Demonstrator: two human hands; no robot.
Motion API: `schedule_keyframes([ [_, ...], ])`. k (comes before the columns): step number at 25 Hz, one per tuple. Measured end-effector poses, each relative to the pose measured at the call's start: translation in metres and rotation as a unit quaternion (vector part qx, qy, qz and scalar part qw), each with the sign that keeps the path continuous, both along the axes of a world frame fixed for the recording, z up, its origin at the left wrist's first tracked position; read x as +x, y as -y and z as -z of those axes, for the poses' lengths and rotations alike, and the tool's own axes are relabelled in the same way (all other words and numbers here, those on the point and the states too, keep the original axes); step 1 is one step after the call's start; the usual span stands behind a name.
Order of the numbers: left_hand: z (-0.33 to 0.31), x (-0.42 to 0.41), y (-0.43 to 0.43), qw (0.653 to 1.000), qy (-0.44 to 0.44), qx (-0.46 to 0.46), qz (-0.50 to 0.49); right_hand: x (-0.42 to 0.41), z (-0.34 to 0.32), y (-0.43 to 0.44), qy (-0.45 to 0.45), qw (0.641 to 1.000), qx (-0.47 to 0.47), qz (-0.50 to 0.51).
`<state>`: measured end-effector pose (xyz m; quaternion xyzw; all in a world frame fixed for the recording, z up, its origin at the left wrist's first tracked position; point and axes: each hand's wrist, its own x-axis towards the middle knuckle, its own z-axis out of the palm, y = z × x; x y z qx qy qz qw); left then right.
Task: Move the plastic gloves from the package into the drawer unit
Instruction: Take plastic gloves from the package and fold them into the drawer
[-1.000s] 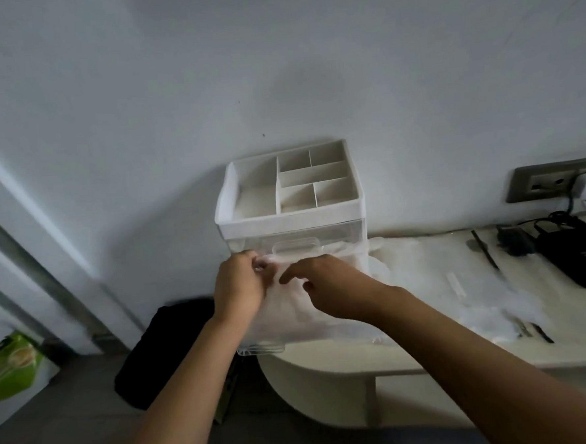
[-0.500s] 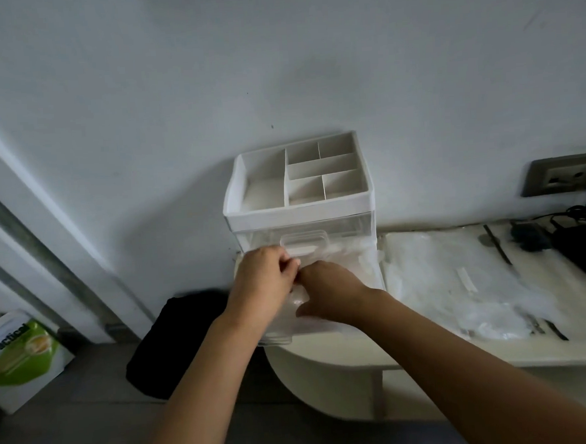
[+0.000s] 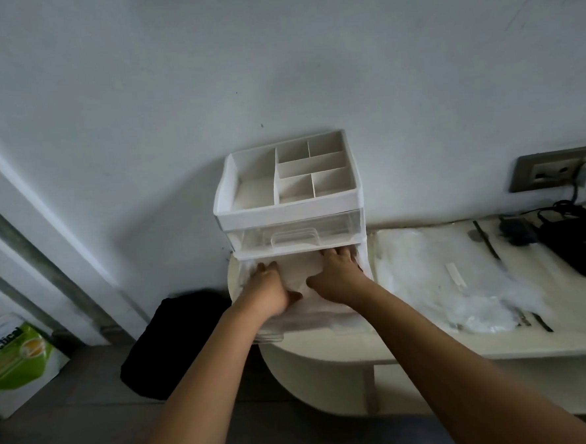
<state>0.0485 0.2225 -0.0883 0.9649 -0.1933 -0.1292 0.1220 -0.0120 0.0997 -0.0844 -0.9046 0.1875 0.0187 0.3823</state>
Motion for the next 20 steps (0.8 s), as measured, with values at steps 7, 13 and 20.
schedule_keyframes([
  [7, -0.001, -0.002, -0.004, 1.0, -0.023, 0.014, 0.001, 0.001, -0.011, 0.003, -0.038, 0.997, 0.063, 0.017],
  [13, -0.011, -0.01, -0.003, 0.999, -0.041, 0.001, -0.029, -0.02, -0.047, 0.03, -0.065, 0.996, 0.034, -0.05],
  [20, -0.019, -0.023, -0.006, 0.999, -0.003, -0.021, -0.025, -0.072, -0.077, 0.127, 0.001, 0.989, 0.124, -0.077],
])
